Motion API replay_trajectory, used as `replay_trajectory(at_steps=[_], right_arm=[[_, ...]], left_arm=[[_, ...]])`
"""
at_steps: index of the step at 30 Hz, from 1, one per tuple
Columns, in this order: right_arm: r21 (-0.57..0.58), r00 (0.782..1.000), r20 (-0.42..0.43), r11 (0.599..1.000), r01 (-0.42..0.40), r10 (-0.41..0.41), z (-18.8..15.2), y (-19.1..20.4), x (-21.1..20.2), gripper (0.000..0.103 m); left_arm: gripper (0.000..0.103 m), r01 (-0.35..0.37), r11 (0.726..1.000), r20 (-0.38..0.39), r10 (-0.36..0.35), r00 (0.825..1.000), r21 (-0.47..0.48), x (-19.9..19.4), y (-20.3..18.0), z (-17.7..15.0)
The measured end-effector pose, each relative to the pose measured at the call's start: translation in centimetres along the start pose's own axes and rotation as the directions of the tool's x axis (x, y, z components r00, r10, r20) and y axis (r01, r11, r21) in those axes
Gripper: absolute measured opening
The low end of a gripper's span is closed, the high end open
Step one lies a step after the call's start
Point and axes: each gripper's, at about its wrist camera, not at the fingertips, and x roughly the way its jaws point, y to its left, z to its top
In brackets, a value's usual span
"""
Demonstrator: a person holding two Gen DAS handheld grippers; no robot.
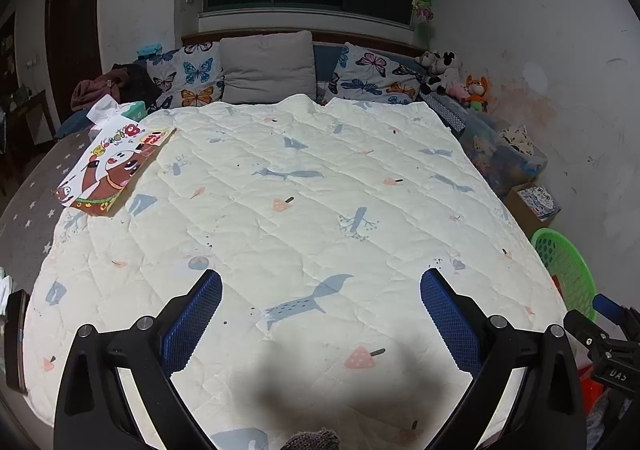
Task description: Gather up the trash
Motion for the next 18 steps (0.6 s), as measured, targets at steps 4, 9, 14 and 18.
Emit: replay_trajectory(at_steps=[4,9,14,18], right_arm=[[-0.001,1.000,-0.006,1.000,-0.002,0.002,-0.07,0.16,0.21,0.099],[0.009,1.000,-0.010,1.000,-0.008,0.008,-0.21,0.18,0.43,0.099],[0.000,1.000,-0.022,1.000,-0.016,0.016,-0.32,0.33,0.67,0.099],[-0.006,1.000,-0.021,1.000,-0.013,0.013,-0.31,0.46,0.70,0.099]], left_arm=[[0.096,0.000,1.000,-0.001,0.000,1.000,-0.004,-0.09,0.12,-0.05],[0.096,0.000,1.000,-0.007,0.000,1.000,-0.007,-0.13,0.11,-0.23],[0.096,-0.008,1.000,-0.018,0.007,1.000,-0.013,0.03,0.27,-0.50],[0.096,-0.012,1.000,-0.024,0.012,1.000,-0.011,0.08,0.31,-0.67]])
